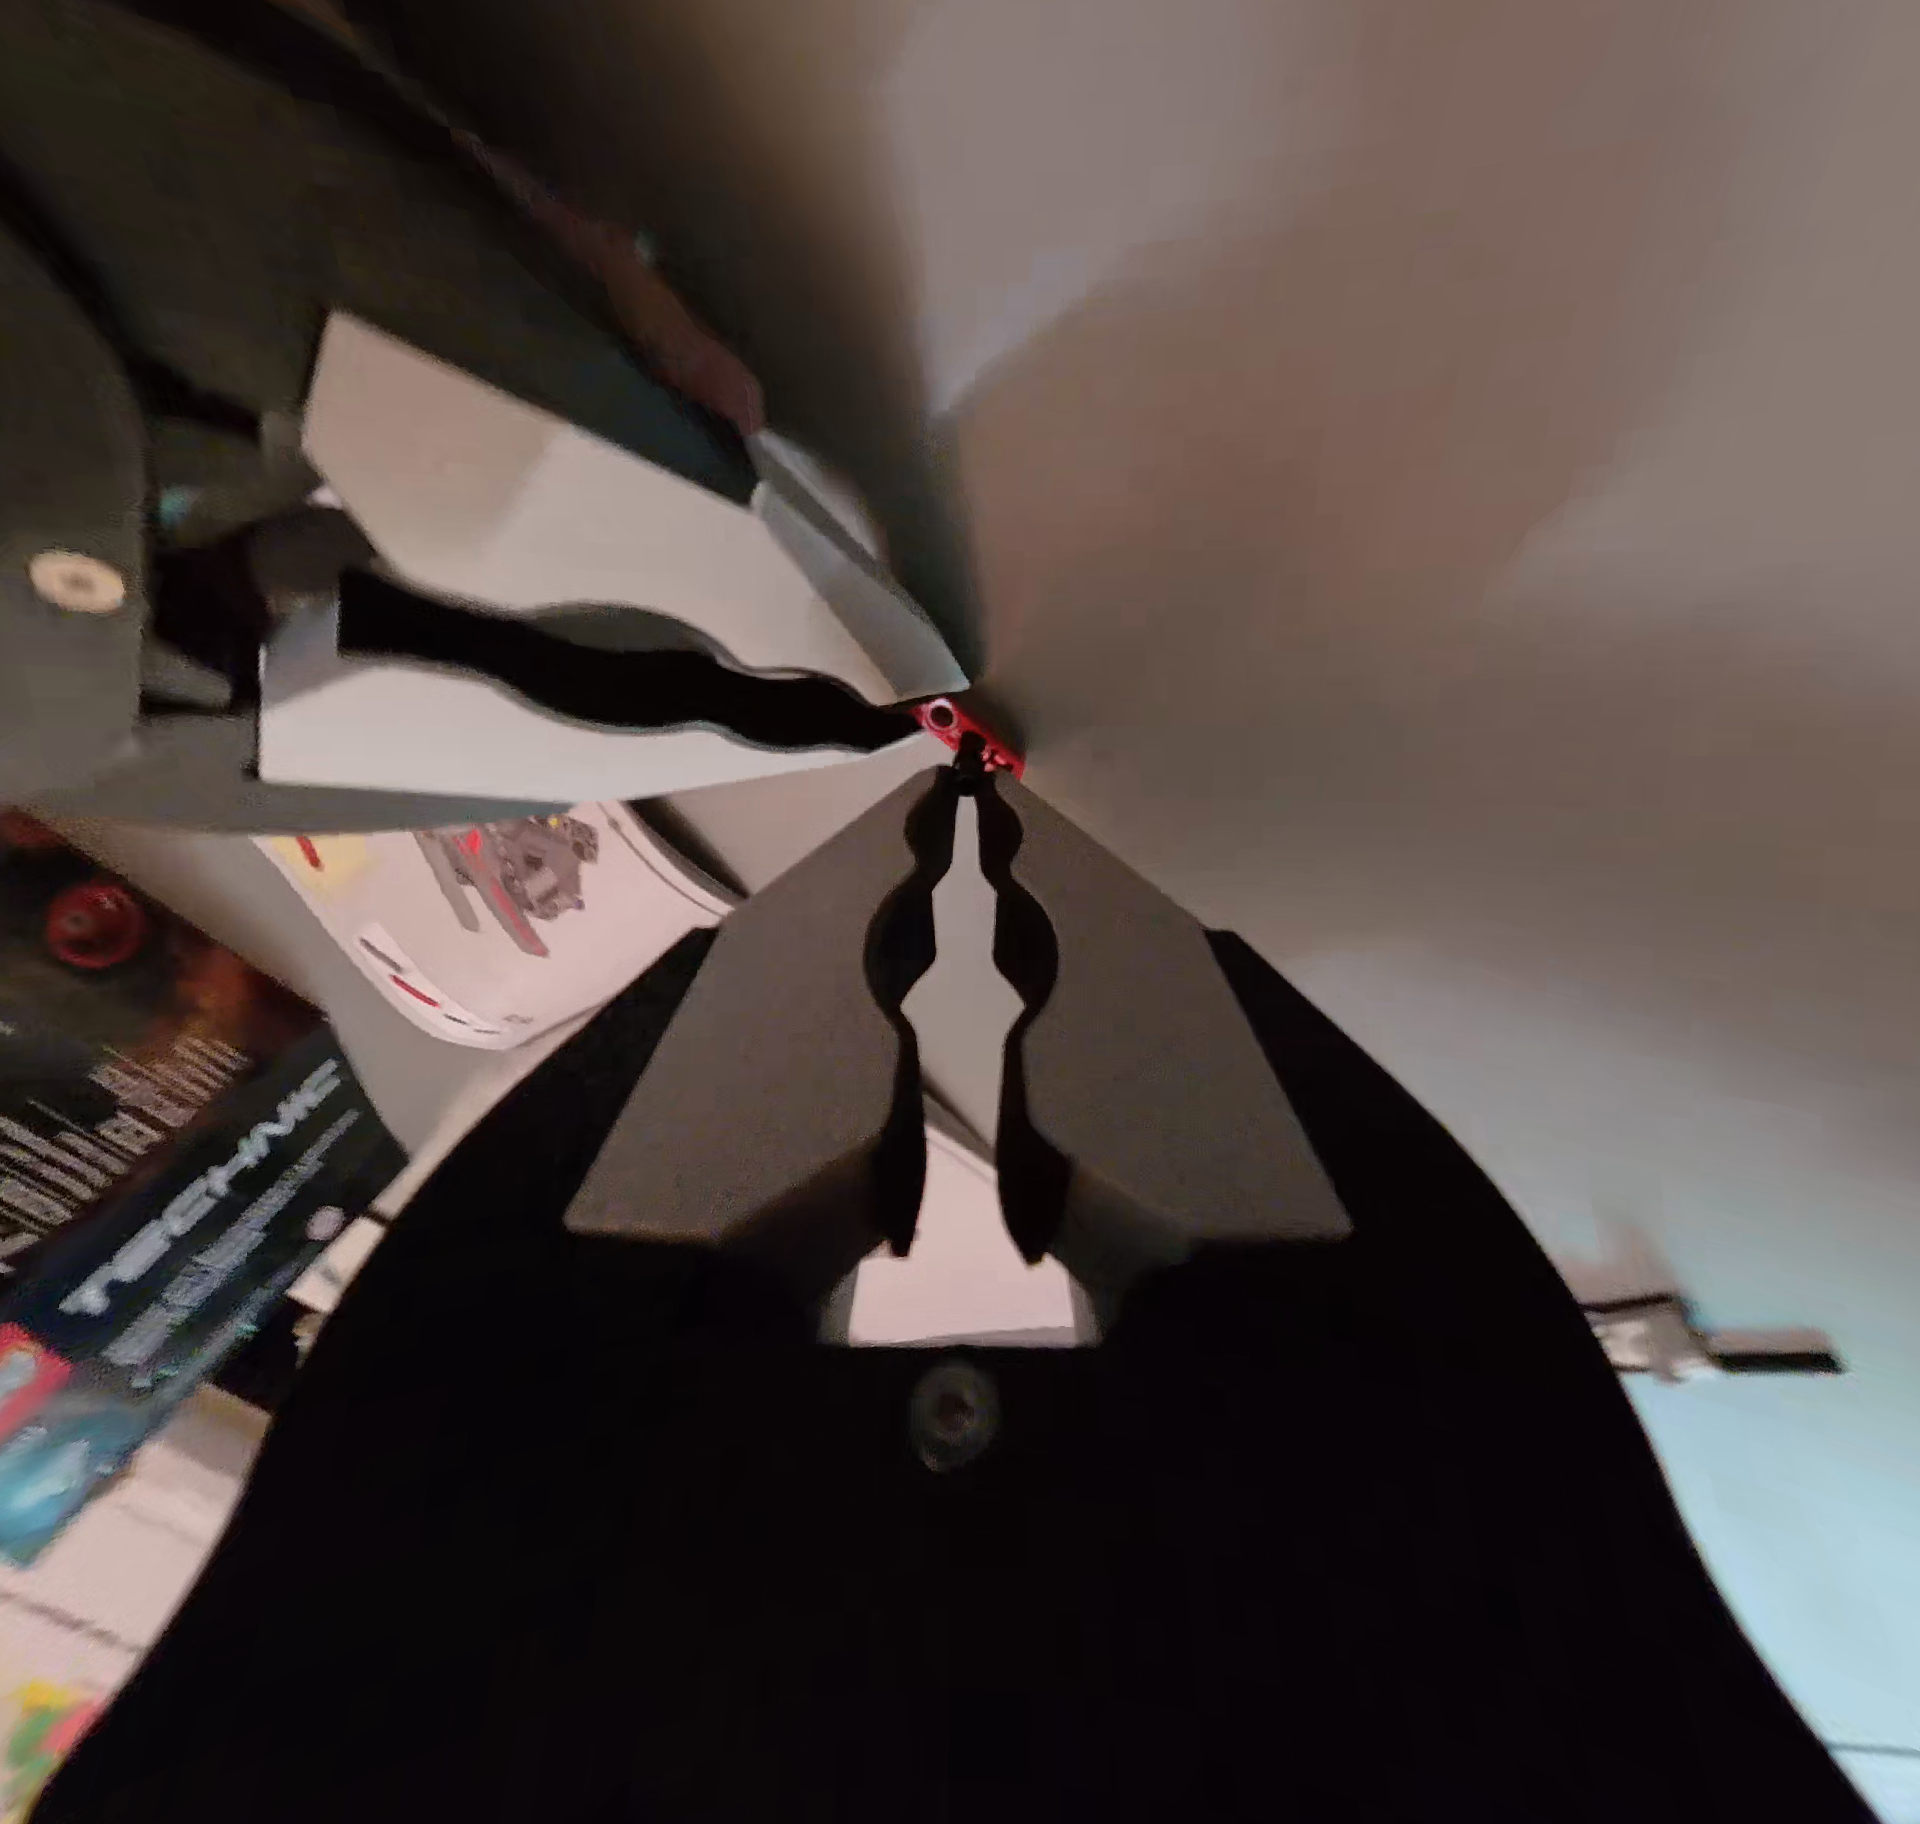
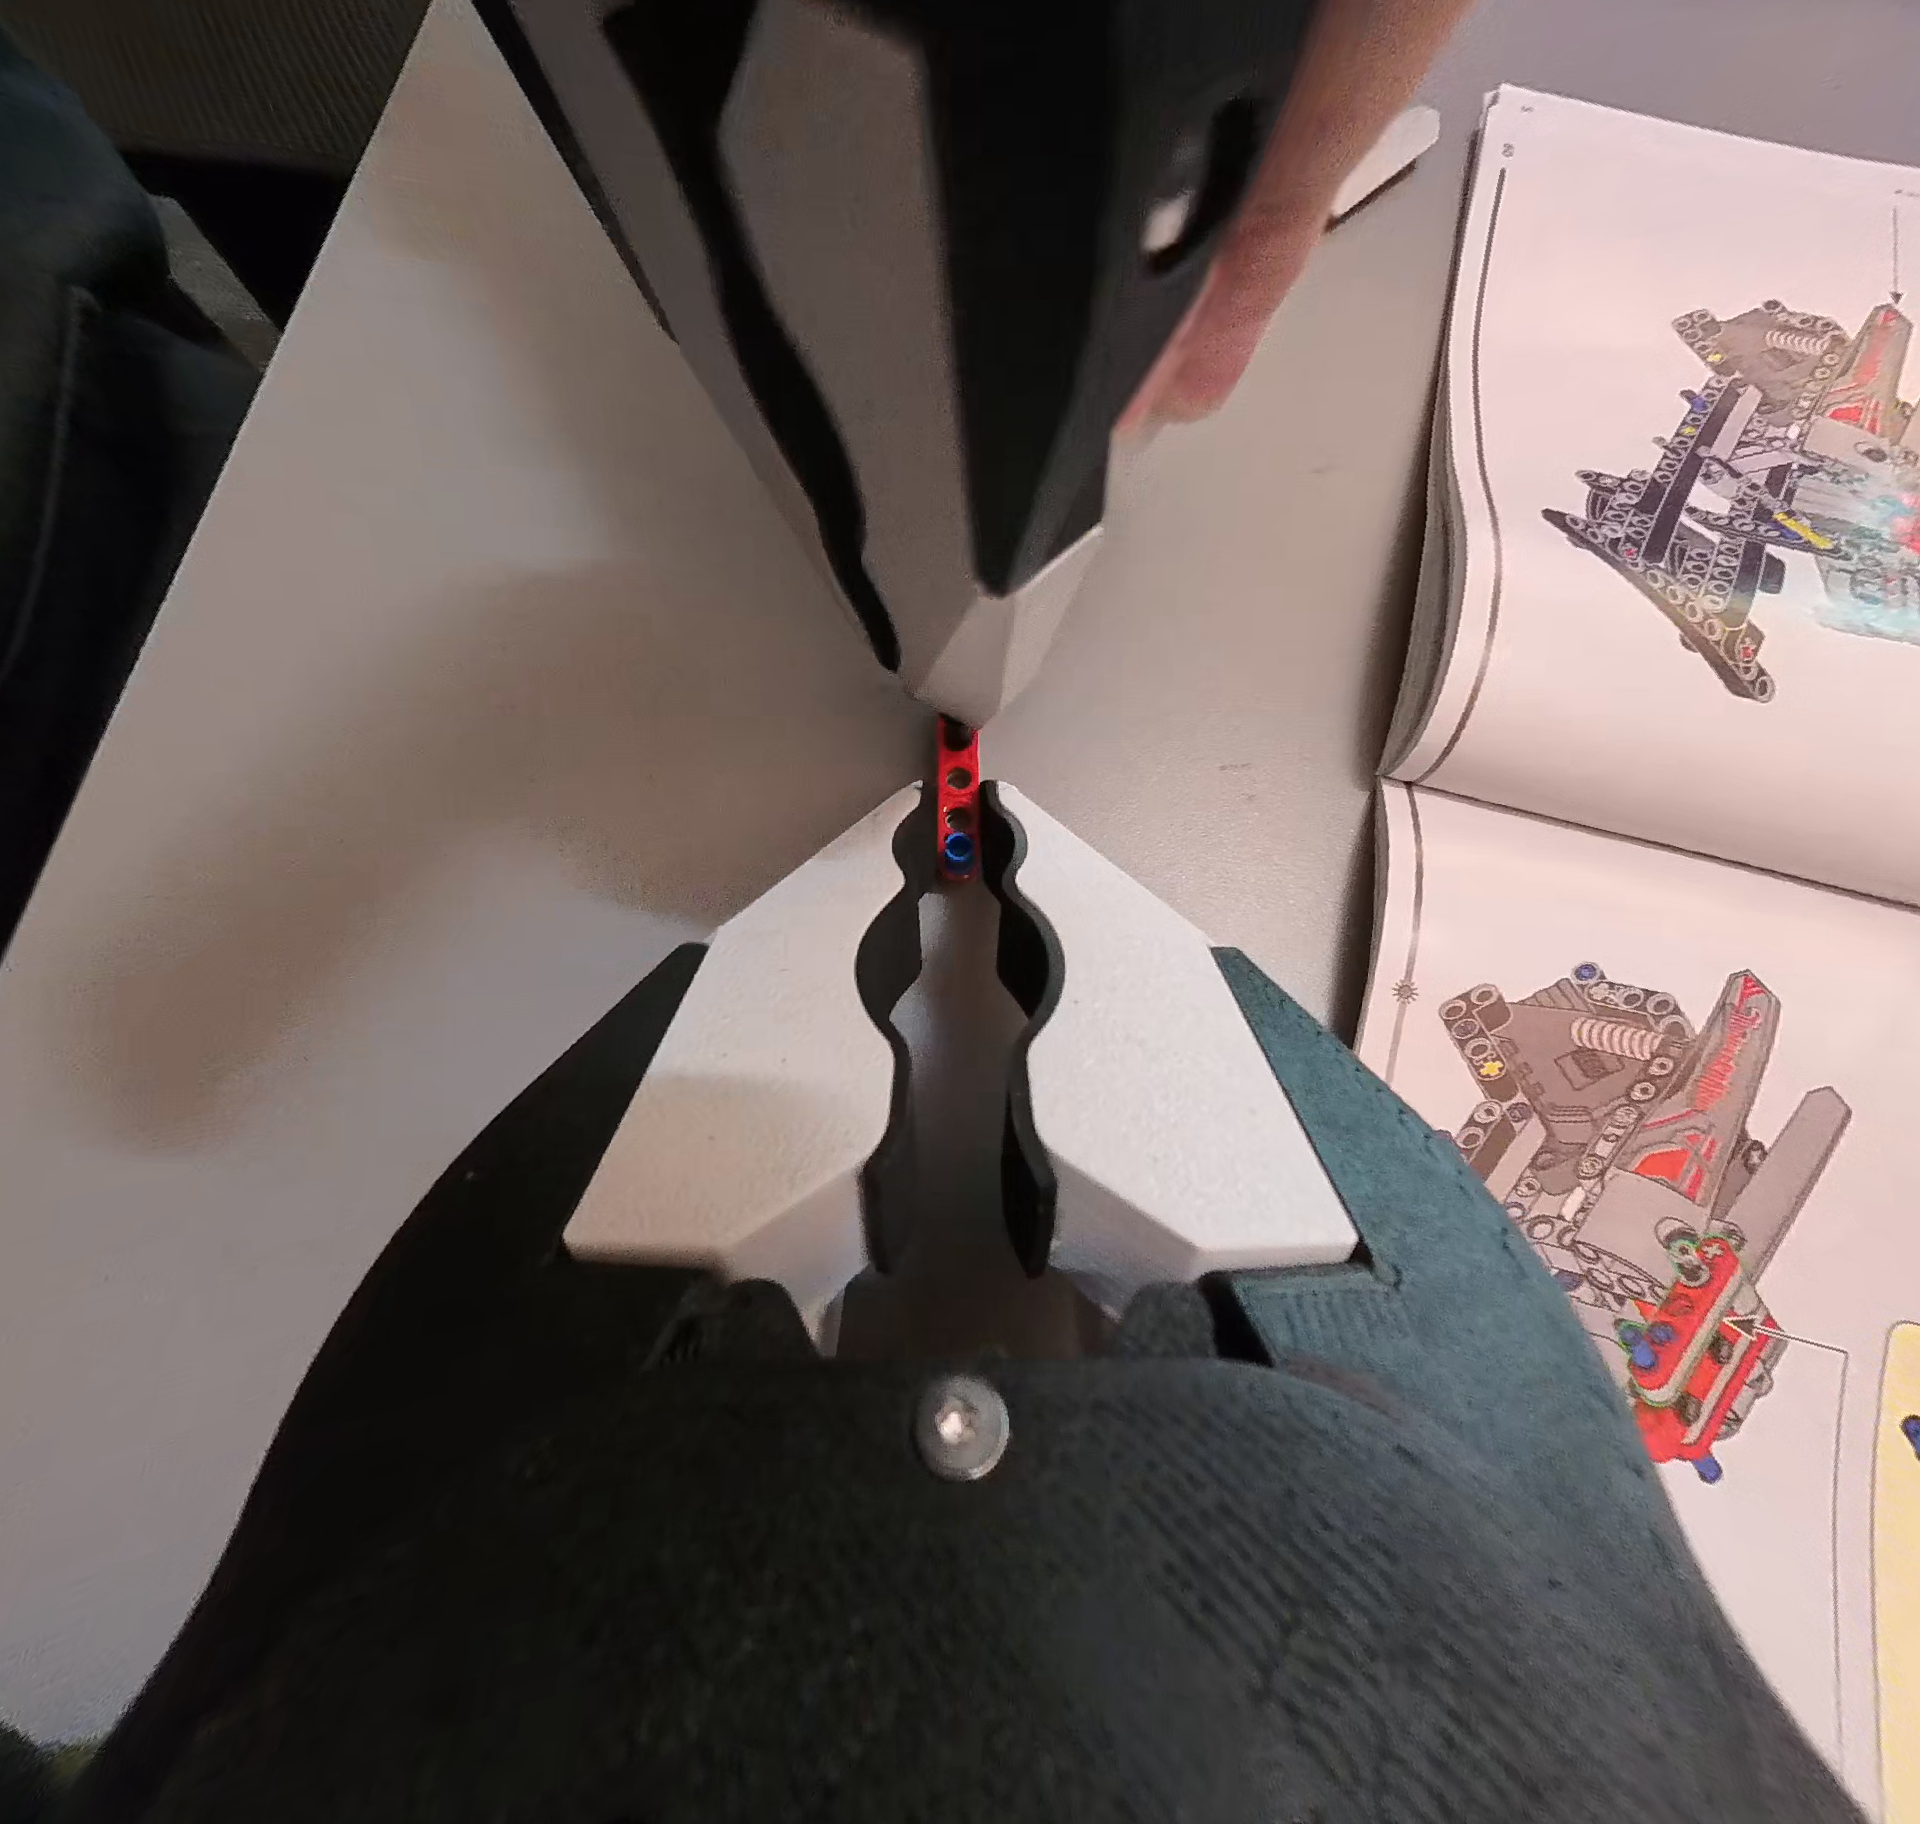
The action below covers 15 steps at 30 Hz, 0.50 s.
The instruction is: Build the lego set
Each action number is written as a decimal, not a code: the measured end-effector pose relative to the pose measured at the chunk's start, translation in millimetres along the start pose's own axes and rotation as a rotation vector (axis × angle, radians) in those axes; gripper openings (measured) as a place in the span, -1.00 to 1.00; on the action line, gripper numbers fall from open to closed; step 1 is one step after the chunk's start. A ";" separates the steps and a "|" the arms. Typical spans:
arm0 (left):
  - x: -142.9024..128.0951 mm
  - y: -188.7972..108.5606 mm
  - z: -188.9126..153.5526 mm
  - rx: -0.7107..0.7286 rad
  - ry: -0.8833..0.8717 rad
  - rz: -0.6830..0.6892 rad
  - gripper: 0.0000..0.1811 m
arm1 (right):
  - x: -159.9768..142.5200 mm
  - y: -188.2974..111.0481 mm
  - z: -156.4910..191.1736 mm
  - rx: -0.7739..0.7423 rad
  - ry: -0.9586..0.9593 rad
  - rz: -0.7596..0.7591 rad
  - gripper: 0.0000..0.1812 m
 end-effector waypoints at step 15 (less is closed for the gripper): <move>7.6 2.0 3.3 -0.082 0.263 0.031 -0.98 | 0.0 0.0 -1.2 0.018 0.015 -0.002 -0.92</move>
Point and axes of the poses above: each gripper's, where its closed fingertips meet, y out along the fingers, x out of its top, z = x × y across the jaws, the point moved 6 cm from there along -y, back along the fingers, and after that the axes turned 8 degrees about x, right-handed, at the moved point
